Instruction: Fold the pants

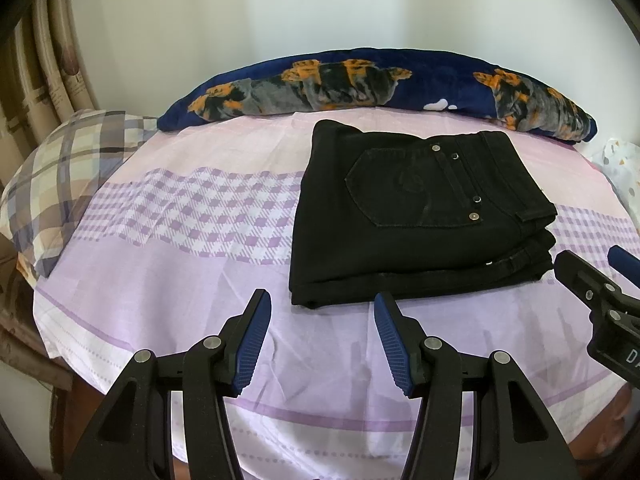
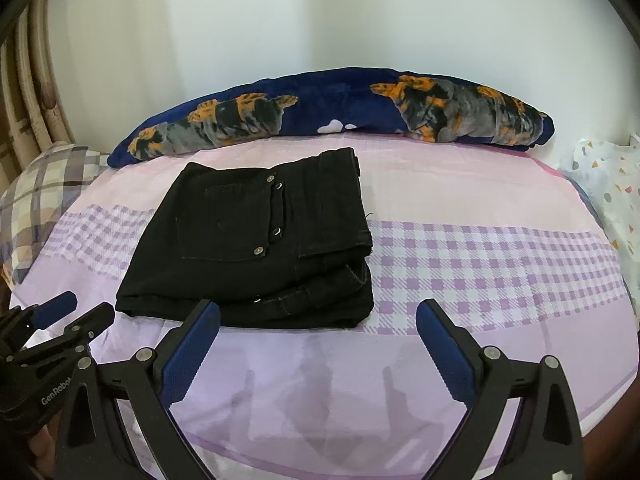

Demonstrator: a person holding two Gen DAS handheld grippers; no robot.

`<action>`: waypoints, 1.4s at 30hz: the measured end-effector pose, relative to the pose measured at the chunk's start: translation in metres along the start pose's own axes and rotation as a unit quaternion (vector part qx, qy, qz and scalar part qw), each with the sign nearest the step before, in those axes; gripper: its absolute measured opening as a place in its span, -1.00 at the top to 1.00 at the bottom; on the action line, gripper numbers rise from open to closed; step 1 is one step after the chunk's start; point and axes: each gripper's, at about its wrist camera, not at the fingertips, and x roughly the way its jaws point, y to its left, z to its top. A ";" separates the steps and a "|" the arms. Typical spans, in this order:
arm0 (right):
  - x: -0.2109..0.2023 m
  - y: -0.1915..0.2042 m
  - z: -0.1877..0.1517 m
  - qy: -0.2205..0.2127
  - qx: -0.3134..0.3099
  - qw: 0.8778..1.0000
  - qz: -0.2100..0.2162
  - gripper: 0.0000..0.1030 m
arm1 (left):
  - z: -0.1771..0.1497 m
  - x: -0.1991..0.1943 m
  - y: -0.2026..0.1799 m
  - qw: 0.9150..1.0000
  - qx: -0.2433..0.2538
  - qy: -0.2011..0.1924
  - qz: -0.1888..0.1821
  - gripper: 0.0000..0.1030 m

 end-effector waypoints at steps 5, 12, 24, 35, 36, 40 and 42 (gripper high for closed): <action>0.004 -0.002 0.000 0.007 0.007 1.000 -0.003 -0.89 | -0.001 0.001 0.000 1.000 -0.001 0.002 0.001 -0.07; 0.006 -0.004 -0.003 0.013 0.010 1.000 -0.006 -0.89 | -0.004 0.004 0.000 1.000 0.002 0.004 0.001 -0.07; 0.011 -0.005 -0.005 0.022 0.006 1.000 -0.007 -0.89 | -0.006 0.010 -0.002 1.000 0.005 0.010 0.001 -0.07; 0.012 -0.005 -0.005 0.023 0.007 1.000 -0.008 -0.89 | -0.007 0.010 -0.003 1.000 0.006 0.010 0.002 -0.07; 0.012 -0.005 -0.005 0.023 0.006 1.000 -0.008 -0.89 | -0.008 0.011 -0.003 1.000 0.006 0.011 0.002 -0.07; 0.013 -0.006 -0.005 0.024 0.006 1.000 -0.008 -0.89 | -0.008 0.011 -0.003 1.000 0.007 0.011 0.003 -0.07; 0.014 -0.006 -0.007 0.025 0.007 1.000 -0.008 -0.89 | -0.007 0.011 -0.004 1.000 0.006 0.011 0.002 -0.07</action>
